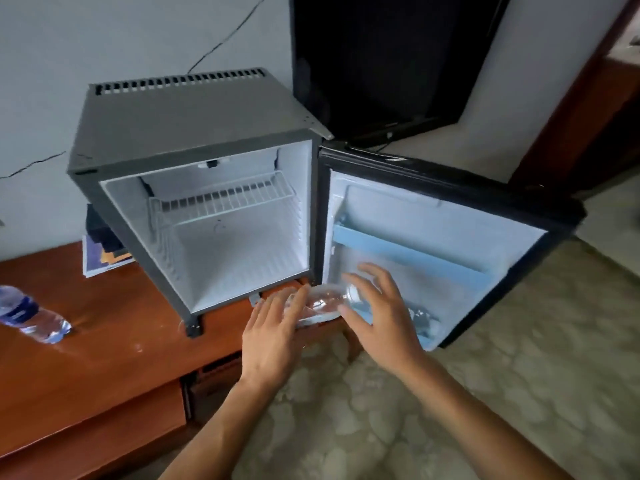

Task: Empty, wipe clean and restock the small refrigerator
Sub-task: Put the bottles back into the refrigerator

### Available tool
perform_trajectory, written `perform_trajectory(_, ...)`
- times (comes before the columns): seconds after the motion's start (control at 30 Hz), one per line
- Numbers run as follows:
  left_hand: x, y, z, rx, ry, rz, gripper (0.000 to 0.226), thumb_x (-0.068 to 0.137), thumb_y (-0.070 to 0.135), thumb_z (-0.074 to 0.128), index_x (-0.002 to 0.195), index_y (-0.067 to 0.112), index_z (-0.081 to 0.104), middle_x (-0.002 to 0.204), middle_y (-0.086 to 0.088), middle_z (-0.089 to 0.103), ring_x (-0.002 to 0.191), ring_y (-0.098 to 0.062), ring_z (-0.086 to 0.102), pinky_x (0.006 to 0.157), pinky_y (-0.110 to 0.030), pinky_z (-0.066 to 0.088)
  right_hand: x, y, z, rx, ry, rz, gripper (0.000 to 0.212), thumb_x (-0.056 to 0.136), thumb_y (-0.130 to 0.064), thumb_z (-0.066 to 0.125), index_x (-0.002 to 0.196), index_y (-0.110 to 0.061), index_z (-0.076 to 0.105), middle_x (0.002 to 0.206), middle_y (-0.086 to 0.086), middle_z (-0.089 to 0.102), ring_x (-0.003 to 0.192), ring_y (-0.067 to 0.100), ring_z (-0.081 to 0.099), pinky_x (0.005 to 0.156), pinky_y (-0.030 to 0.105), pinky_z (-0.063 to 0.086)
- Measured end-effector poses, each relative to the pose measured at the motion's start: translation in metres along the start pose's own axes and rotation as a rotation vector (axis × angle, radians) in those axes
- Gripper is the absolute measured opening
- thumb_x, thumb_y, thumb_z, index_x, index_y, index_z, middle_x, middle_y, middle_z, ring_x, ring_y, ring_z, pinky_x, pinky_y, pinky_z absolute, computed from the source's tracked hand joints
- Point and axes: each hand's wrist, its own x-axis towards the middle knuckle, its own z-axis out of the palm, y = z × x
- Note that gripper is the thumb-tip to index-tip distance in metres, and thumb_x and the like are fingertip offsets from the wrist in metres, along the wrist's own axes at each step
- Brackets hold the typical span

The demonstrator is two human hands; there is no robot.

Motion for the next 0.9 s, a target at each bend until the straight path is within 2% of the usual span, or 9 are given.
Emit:
perform_trajectory(0.1, 0.027, 0.024, 0.005, 0.042, 0.021, 0.101, 0.076, 0.079, 0.025, 0.083, 0.147, 0.023, 0.051, 0.137, -0.008, 0.059, 0.123, -0.033, 0.058, 0.106, -0.054, 0.048, 0.002, 0.010, -0.046, -0.126, 0.228, -0.047, 0.033, 0.095, -0.021, 0.063, 0.126, -0.015, 0.069, 0.132, 0.003, 0.057, 0.126, 0.022, 0.057, 0.103, 0.033, 0.048)
perform_trajectory(0.17, 0.049, 0.037, 0.006, 0.042, 0.040, 0.175, 0.074, 0.083, 0.028, 0.082, 0.149, 0.023, 0.049, 0.138, -0.007, 0.058, 0.126, -0.032, 0.056, 0.105, -0.055, 0.046, 0.009, 0.013, -0.069, -0.226, 0.321, -0.096, 0.031, 0.093, -0.014, 0.065, 0.123, -0.010, 0.071, 0.127, 0.008, 0.060, 0.122, 0.027, 0.058, 0.104, 0.033, 0.047)
perform_trajectory(0.27, 0.085, 0.056, 0.000, 0.049, 0.118, 0.296, 0.070, 0.089, 0.029, 0.078, 0.150, 0.021, 0.047, 0.141, -0.011, 0.058, 0.131, -0.037, 0.053, 0.108, -0.059, 0.043, 0.024, 0.011, -0.092, -0.333, 0.447, -0.162, 0.029, 0.092, -0.006, 0.063, 0.120, -0.005, 0.072, 0.125, 0.015, 0.062, 0.124, 0.033, 0.056, 0.107, 0.041, 0.045)
perform_trajectory(0.37, 0.122, 0.073, -0.004, 0.095, 0.173, 0.367, 0.068, 0.089, 0.030, 0.077, 0.150, 0.020, 0.049, 0.141, -0.010, 0.059, 0.132, -0.039, 0.052, 0.113, -0.059, 0.038, 0.047, 0.010, -0.115, -0.414, 0.609, -0.108, 0.032, 0.091, -0.005, 0.060, 0.121, -0.005, 0.071, 0.125, 0.016, 0.062, 0.125, 0.037, 0.055, 0.109, 0.050, 0.042)
perform_trajectory(0.43, 0.142, 0.081, 0.000, 0.104, 0.156, 0.399, 0.067, 0.088, 0.029, 0.078, 0.148, 0.021, 0.051, 0.141, -0.009, 0.059, 0.132, -0.040, 0.052, 0.113, -0.059, 0.038, 0.066, 0.015, -0.129, -0.489, 0.654, -0.040, 0.034, 0.092, -0.011, 0.059, 0.124, -0.008, 0.070, 0.126, 0.015, 0.062, 0.125, 0.036, 0.055, 0.110, 0.055, 0.038)
perform_trajectory(0.6, 0.169, 0.080, 0.022, 0.164, 0.099, 0.491, 0.066, 0.089, 0.020, 0.079, 0.148, 0.023, 0.050, 0.143, -0.009, 0.058, 0.137, -0.041, 0.046, 0.120, -0.059, 0.027, 0.106, 0.038, -0.145, -0.649, 0.530, 0.111, 0.039, 0.093, -0.029, 0.055, 0.128, -0.020, 0.069, 0.131, 0.007, 0.064, 0.127, 0.029, 0.055, 0.118, 0.057, 0.026)
perform_trajectory(0.77, 0.179, 0.074, 0.032, 0.148, 0.125, 0.531, 0.068, 0.087, 0.015, 0.080, 0.148, 0.023, 0.051, 0.146, -0.010, 0.056, 0.139, -0.040, 0.045, 0.122, -0.059, 0.020, 0.110, 0.043, -0.147, -0.712, 0.391, 0.262, 0.041, 0.098, -0.045, 0.046, 0.127, -0.028, 0.069, 0.133, -0.002, 0.065, 0.131, 0.022, 0.052, 0.119, 0.063, 0.019)
perform_trajectory(0.9, 0.177, 0.079, 0.036, 0.123, 0.120, 0.439, 0.073, 0.089, 0.015, 0.079, 0.152, 0.031, 0.045, 0.148, -0.021, 0.046, 0.142, -0.041, 0.039, 0.122, -0.062, 0.016, 0.107, 0.047, -0.163, -0.727, 0.354, 0.410, 0.045, 0.099, -0.059, 0.043, 0.132, -0.036, 0.065, 0.144, -0.005, 0.057, 0.140, 0.020, 0.043, 0.121, 0.063, 0.010)
